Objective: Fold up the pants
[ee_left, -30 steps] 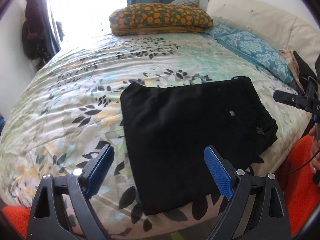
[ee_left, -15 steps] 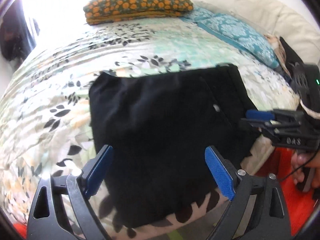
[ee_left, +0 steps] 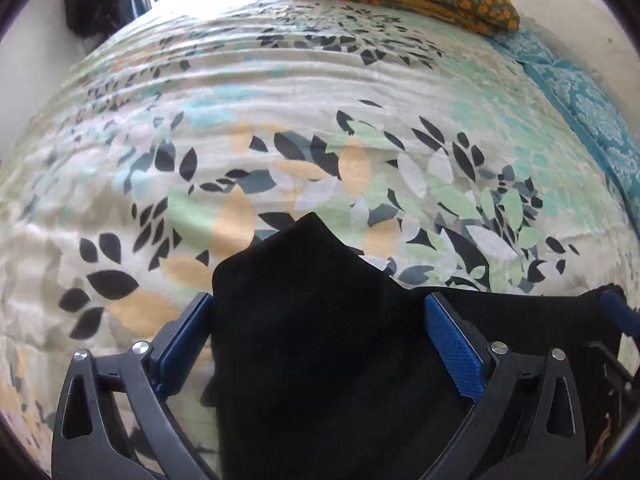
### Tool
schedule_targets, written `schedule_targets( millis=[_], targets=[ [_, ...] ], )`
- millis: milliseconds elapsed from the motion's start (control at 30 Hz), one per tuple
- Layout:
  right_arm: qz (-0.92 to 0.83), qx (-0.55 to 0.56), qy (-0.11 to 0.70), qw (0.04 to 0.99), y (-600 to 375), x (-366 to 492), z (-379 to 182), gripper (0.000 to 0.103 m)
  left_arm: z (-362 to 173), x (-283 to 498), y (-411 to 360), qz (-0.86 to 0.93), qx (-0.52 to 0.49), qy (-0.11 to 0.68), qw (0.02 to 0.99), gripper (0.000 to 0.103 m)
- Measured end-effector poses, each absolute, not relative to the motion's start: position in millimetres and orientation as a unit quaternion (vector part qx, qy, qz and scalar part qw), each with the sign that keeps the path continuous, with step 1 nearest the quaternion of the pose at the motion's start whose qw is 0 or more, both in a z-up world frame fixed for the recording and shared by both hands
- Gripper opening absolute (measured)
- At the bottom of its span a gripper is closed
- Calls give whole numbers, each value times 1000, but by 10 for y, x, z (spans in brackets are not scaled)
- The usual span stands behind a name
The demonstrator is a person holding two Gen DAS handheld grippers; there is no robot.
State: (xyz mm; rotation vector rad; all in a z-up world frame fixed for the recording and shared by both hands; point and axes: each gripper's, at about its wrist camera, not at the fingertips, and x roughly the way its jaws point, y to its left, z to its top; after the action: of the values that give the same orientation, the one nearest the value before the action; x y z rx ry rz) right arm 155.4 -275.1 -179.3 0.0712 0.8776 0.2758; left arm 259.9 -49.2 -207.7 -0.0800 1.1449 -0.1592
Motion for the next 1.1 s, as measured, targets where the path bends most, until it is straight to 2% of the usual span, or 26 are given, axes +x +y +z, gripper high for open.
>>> schedule_targets(
  millis=[67,200,300,500,700,833,1100],
  targets=[
    [130,24,417,899,-2736,1531,-1793,66,-2147,2657,-333,-72,-98,548,827,103],
    [131,20,408,903,-2748,1495,-1805,67,-2067,2623,-465,-61,-45,548,833,103],
    [133,24,398,907,-2808,1374,-1667,66,-1785,2482,-450,-51,-33,534,843,101],
    [140,76,420,893,-2968,727,-1299,68,-1228,1580,-504,-128,26,492,861,102],
    [120,36,506,854,-2796,184,-1772,71,-1667,848,-879,-175,136,518,826,102],
    [90,58,490,865,-2918,66,-1606,71,-1506,765,-763,-158,99,509,840,102],
    [37,105,451,886,-3152,-44,-1506,75,-1297,756,-551,-120,100,485,861,102]
  ],
)
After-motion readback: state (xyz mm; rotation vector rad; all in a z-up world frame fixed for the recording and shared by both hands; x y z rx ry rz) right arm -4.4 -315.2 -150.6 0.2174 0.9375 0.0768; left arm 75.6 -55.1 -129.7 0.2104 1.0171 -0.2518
